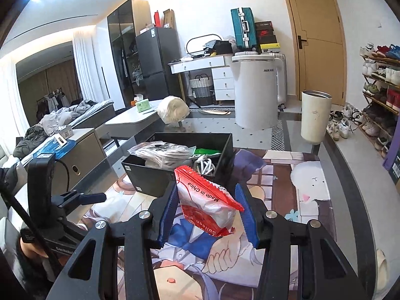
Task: Organize soft objects
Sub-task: 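Grasp the red-and-white packet with the right gripper and lift it, then grasp the green printed packet with the left gripper while the right holds the red packet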
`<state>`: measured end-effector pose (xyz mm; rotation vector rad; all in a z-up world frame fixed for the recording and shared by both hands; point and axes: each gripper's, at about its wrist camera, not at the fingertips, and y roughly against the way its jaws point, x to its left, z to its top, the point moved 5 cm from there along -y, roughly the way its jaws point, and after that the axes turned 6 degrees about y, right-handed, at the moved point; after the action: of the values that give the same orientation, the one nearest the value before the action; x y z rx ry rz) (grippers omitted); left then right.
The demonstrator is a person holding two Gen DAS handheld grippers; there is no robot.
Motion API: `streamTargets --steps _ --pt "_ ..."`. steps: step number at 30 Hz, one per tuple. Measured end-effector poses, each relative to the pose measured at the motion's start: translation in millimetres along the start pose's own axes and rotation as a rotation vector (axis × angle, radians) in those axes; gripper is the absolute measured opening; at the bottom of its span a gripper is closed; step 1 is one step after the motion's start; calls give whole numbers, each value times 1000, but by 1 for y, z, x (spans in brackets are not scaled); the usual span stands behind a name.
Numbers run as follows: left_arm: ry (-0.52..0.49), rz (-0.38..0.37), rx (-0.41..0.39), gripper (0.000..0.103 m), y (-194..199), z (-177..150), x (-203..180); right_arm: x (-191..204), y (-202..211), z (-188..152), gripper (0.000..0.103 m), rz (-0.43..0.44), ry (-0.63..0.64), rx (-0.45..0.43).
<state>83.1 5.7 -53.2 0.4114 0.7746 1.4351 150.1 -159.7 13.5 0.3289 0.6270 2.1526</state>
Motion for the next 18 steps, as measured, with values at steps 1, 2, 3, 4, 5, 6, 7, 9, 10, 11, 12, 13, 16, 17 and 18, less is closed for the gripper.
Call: streamTargets --steps 1,2,3,4,5,6,7,9,10,11,12,13,16,17,18 --pt "-6 -2 5 103 0 -1 -3 2 -1 0 48 2 4 2" --pt "-13 -4 10 103 -1 -2 -5 4 0 0 48 4 9 5" --pt "-20 -6 18 103 -2 -3 -8 5 -1 0 48 7 12 7" --pt "-27 -7 26 103 -4 -4 -11 6 -2 0 48 9 14 9" --pt "-33 -4 35 103 -6 -4 -13 7 -2 -1 48 10 15 10" --pt "-38 0 45 103 -9 -5 -15 7 -3 -1 48 12 14 13" --pt "-43 2 57 103 -12 -7 -18 8 -4 -2 48 15 16 16" --pt "-52 -1 83 103 -18 -9 -24 9 -5 -2 48 19 19 20" --pt "-56 -1 90 103 -20 -11 -26 10 -5 -3 48 22 22 23" --pt "-65 -2 100 103 -22 -12 -29 10 -6 -2 48 22 24 23" --pt "-73 -2 110 101 -24 -13 -31 11 -6 -3 48 23 25 24" --pt "-82 3 123 101 -26 -15 -34 11 -6 -3 48 25 27 25" --pt "-109 37 141 101 -31 -17 -38 13 -7 -2 48 27 29 26" --pt "-115 42 142 99 -31 -18 -39 13 -7 -2 48 27 29 27" --pt "-119 44 143 97 -31 -18 -39 13 -8 -2 48 27 28 27"
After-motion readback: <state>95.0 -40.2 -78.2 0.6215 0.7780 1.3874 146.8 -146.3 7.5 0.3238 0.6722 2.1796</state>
